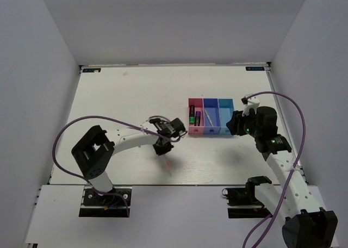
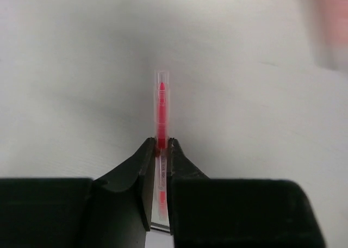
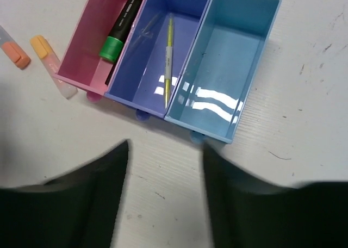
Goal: Sort the stationery into containers
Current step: Pick up the pen from the center of the board, then place the pen in the storage box.
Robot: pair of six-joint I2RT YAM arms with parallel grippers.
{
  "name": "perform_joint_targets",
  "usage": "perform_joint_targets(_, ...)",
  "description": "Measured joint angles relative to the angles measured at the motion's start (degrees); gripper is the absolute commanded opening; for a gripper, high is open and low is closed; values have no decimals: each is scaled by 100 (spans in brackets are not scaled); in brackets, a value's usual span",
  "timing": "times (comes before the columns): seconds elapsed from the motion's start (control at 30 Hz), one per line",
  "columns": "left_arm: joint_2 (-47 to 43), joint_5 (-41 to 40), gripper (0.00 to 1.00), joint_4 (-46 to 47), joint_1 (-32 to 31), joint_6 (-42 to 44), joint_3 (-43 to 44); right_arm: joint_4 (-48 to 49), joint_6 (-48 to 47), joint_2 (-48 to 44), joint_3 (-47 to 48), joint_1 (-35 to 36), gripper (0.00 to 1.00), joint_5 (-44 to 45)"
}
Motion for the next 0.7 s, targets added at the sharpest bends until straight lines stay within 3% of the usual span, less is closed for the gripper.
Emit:
perform_joint_targets(0.03,87,-103,0,-96,-96,195,352,0,-59,11,0,-2,30,-22)
perform_joint_targets(0.07,162,-214,0,-168,-192,490,802,-7,-116,28,0,-4,0,-42)
perform_joint_targets(0.23,610,-380,0,-114,-337,1976,2944,-59,-256,103,0,-17,0,-57)
perform_joint_targets(0.3,942,-269,0,111,-245,2549,3735,-59,-289,103,0,-22,6,-44)
perform_joint_targets(0.47,1945,136,0,511,142,3554,5198,-57,-310,140,0,-48,10,-9)
perform_joint_targets(0.7,2883,431,0,1414,531,4015,5694,-46,-308,188,-26,-155,13,-11)
